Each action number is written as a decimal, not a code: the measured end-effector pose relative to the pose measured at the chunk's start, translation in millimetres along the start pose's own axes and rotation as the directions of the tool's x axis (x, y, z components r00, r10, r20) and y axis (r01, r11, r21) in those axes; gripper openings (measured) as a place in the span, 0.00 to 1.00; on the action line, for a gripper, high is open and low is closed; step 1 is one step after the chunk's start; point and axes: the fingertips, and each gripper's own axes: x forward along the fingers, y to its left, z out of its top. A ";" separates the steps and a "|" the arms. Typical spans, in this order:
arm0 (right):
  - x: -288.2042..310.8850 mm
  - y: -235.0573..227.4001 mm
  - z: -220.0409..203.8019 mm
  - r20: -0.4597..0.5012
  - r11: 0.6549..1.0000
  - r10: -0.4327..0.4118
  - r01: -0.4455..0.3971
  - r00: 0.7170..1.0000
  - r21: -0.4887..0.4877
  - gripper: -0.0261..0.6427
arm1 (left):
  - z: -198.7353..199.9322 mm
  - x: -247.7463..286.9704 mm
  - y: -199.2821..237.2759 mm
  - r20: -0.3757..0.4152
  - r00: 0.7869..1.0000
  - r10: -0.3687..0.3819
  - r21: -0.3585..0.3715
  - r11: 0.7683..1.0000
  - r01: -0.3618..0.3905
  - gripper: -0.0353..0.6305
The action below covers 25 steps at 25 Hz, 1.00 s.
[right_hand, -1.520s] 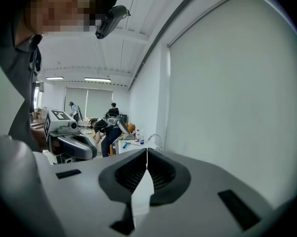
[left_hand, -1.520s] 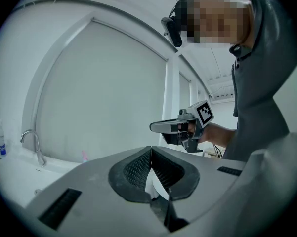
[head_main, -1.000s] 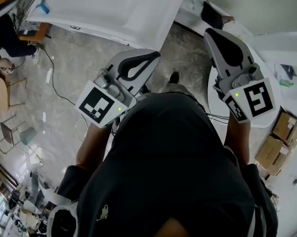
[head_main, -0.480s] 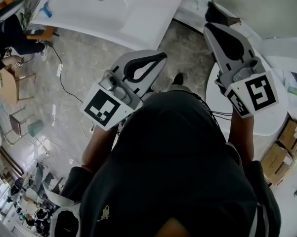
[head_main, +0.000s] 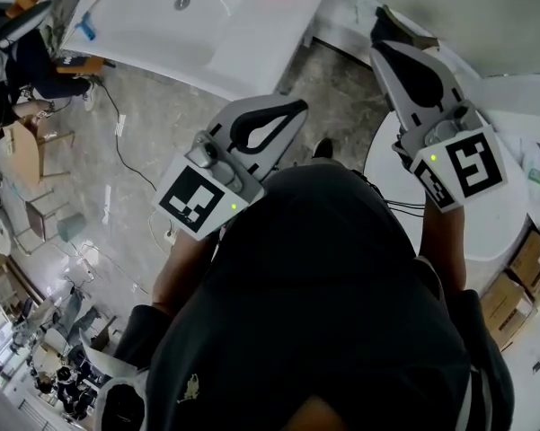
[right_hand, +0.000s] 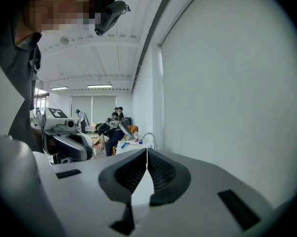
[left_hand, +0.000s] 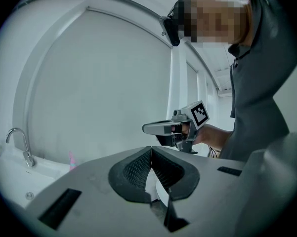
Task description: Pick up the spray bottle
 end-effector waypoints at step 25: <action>27.7 14.8 12.6 -0.038 0.985 -0.171 0.172 0.985 0.021 0.05 | 8.6 -29.4 45.3 0.014 0.988 -0.153 0.017 0.988 0.152 0.06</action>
